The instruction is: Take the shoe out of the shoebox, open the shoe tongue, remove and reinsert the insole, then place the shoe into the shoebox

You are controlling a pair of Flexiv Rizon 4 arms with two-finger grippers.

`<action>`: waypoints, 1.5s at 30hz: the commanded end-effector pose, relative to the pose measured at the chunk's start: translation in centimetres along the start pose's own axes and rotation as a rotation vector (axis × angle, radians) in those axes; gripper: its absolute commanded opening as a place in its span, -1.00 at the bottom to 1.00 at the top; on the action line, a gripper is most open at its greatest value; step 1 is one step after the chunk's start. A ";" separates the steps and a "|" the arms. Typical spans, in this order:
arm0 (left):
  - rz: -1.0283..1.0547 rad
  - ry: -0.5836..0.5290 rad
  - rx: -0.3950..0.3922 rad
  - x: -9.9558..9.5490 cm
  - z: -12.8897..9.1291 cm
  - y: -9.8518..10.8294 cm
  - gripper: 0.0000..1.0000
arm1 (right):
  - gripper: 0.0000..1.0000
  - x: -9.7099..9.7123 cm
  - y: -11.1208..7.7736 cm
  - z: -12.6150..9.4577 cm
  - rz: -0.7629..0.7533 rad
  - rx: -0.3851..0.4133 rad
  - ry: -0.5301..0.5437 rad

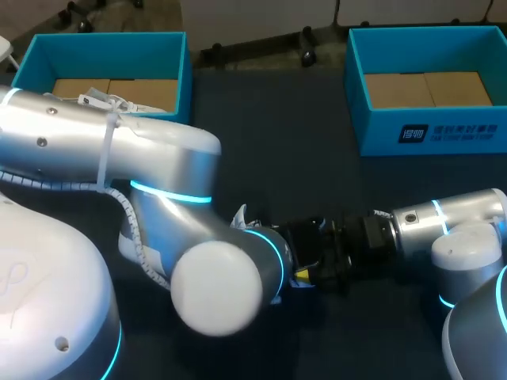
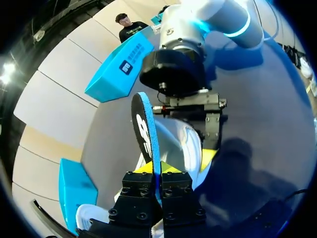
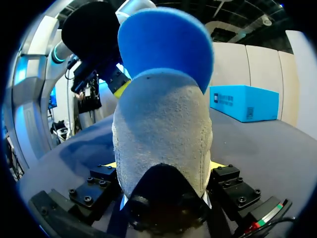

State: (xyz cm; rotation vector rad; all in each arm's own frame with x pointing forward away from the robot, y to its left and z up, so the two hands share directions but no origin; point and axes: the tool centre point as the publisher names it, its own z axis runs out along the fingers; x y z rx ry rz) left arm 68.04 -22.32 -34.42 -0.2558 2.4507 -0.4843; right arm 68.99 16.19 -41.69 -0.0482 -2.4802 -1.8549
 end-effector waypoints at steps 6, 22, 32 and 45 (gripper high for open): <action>-0.010 0.074 0.017 -1.6 -0.8 -0.7 -1.00 | -1.00 0.1 -0.1 0.2 0.000 0.003 -0.001; 0.033 0.078 0.096 -0.9 -0.3 1.0 -0.47 | -1.00 0.1 -0.1 0.2 0.000 0.003 -0.001; 0.058 0.111 0.110 -0.3 0.5 0.6 -0.55 | -1.00 0.1 -0.1 0.2 0.000 0.003 -0.001; -0.002 0.201 0.133 -1.8 -0.4 -1.5 -1.00 | -1.00 0.1 -0.1 0.2 0.000 0.003 -0.001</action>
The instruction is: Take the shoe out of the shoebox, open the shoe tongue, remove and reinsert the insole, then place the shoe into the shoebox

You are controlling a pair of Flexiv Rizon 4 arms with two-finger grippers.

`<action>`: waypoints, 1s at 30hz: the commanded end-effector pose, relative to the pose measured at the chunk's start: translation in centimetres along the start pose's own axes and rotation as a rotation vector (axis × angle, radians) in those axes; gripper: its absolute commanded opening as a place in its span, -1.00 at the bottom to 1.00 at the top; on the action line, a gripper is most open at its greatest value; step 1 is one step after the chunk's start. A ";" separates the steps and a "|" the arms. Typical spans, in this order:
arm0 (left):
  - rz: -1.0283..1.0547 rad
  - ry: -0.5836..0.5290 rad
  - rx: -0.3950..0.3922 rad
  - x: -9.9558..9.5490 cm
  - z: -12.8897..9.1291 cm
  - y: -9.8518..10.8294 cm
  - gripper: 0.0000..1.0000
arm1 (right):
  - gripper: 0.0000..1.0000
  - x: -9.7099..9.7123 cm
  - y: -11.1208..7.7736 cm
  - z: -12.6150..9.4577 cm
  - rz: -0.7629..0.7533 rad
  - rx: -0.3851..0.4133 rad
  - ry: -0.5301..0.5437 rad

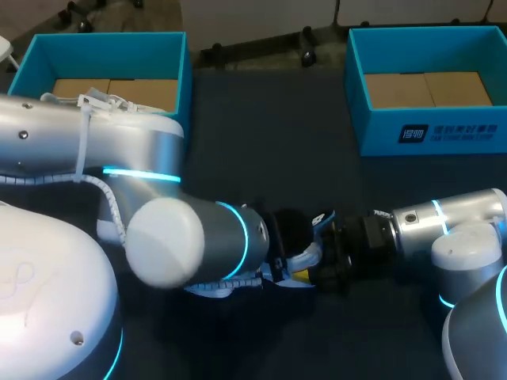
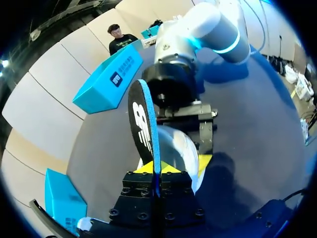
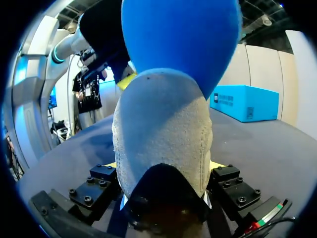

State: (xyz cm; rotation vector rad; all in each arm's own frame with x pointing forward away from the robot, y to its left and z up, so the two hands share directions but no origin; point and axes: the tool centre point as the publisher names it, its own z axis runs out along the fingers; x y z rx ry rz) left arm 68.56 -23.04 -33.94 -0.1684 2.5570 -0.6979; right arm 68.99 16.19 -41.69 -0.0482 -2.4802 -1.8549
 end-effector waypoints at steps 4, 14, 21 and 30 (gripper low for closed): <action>-0.037 0.101 -0.012 -2.1 -1.2 -2.2 -1.00 | -1.00 0.1 -0.1 0.2 0.000 0.003 -0.001; -0.147 0.366 0.049 -4.4 -2.8 -6.4 -1.00 | -1.00 0.1 -0.1 0.2 0.000 0.003 -0.001; -0.163 0.501 0.155 -5.4 -6.5 -8.9 -1.00 | -1.00 0.1 -0.1 0.2 0.000 0.003 -0.001; -0.160 0.589 0.307 -6.5 -11.9 -11.1 -1.00 | -1.00 0.1 -0.1 0.2 0.000 0.003 -0.001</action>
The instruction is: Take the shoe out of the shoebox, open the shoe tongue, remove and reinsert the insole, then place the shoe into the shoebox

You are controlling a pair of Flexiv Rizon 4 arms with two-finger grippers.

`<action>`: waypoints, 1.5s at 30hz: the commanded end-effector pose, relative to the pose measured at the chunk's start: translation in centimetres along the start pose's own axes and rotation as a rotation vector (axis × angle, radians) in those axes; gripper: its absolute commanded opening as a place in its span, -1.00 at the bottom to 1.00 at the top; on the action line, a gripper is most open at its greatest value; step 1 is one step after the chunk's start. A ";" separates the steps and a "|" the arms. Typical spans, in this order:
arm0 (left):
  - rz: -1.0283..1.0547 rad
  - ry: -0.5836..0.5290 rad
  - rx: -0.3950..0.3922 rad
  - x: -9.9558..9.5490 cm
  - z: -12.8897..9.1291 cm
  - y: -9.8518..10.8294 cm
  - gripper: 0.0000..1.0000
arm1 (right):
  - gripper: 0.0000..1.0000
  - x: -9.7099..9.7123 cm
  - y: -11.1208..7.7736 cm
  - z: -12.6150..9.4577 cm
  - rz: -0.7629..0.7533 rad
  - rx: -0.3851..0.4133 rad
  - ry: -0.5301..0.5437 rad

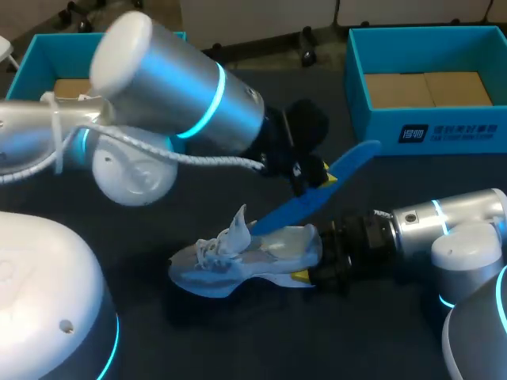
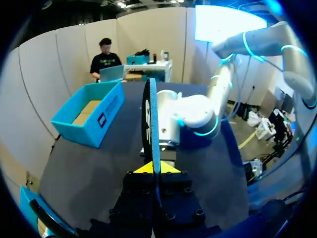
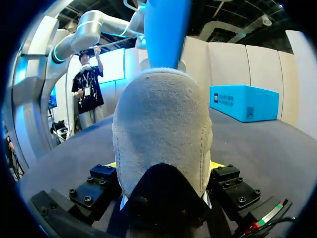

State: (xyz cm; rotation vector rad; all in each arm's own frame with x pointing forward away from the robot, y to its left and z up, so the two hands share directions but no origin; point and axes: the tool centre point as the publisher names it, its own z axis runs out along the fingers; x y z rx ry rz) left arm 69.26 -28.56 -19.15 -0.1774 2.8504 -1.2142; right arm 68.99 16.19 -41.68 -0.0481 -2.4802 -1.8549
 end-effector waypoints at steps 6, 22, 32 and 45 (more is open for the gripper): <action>0.026 0.238 0.144 2.0 -6.8 -0.7 -1.00 | -1.00 0.1 -0.1 0.2 0.000 0.003 -0.001; 0.049 0.291 0.230 3.2 -10.5 -2.1 -1.00 | -1.00 0.1 -0.1 0.2 0.000 0.003 -0.001; 0.049 0.291 0.230 3.2 -10.5 -2.1 -1.00 | -1.00 0.1 -0.1 0.2 0.000 0.003 -0.001; 0.105 0.168 0.550 5.2 -19.2 -8.6 -1.00 | -1.00 0.1 -0.1 0.2 0.000 0.003 -0.001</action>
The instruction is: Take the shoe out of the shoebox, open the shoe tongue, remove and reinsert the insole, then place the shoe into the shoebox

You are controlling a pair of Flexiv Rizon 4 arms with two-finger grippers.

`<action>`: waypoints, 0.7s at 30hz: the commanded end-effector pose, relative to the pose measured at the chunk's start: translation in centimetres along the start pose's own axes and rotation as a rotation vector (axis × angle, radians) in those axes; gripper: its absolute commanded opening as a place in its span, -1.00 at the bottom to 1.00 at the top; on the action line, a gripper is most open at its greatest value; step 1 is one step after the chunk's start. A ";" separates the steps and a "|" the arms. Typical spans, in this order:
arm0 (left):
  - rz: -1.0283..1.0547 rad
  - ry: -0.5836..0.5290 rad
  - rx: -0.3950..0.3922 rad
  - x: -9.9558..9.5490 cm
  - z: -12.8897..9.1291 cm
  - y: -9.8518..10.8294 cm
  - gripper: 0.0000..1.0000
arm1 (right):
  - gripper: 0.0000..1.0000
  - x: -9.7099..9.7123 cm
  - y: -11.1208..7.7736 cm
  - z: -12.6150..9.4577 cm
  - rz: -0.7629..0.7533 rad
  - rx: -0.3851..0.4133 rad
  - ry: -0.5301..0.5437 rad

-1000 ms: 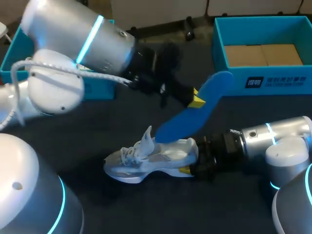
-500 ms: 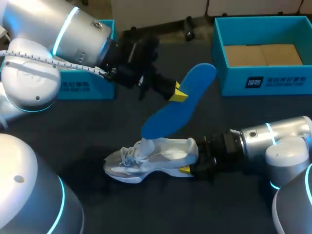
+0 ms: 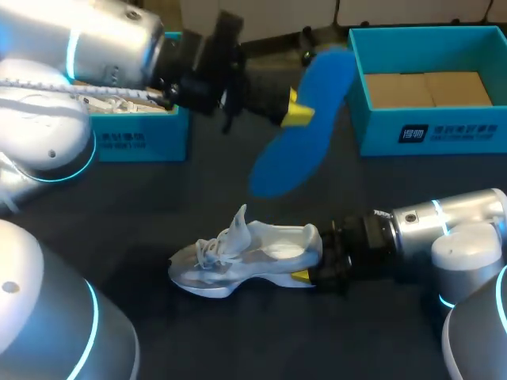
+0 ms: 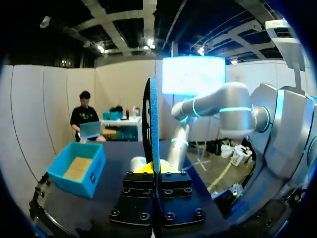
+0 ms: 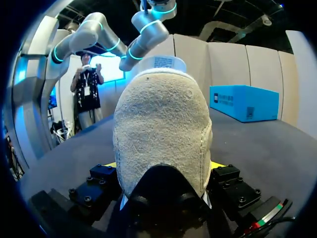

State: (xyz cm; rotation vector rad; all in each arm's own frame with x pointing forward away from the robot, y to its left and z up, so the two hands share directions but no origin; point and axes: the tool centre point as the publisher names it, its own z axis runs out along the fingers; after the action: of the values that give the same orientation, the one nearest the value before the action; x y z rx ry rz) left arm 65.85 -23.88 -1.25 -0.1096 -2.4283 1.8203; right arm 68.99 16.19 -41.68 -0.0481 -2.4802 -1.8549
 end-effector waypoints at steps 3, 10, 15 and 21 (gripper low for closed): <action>0.041 -0.056 0.116 3.9 -3.6 -2.4 -1.00 | -1.00 0.1 -0.1 0.2 0.000 0.003 -0.001; -0.079 0.091 0.163 4.9 -4.5 -4.2 -1.00 | -1.00 0.1 -0.1 0.2 0.000 0.003 -0.001; -0.079 0.091 0.163 4.9 -4.5 -4.2 -1.00 | -1.00 0.1 -0.1 0.2 0.000 0.003 -0.001; -0.079 0.091 0.163 4.9 -4.5 -4.2 -1.00 | -1.00 0.1 -0.1 0.2 0.000 0.003 -0.001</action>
State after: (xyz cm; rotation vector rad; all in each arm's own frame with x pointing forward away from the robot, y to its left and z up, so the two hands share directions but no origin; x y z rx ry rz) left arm 61.36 -19.95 4.11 -0.0735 -2.1823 1.9297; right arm 68.99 16.19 -41.69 -0.0481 -2.4802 -1.8549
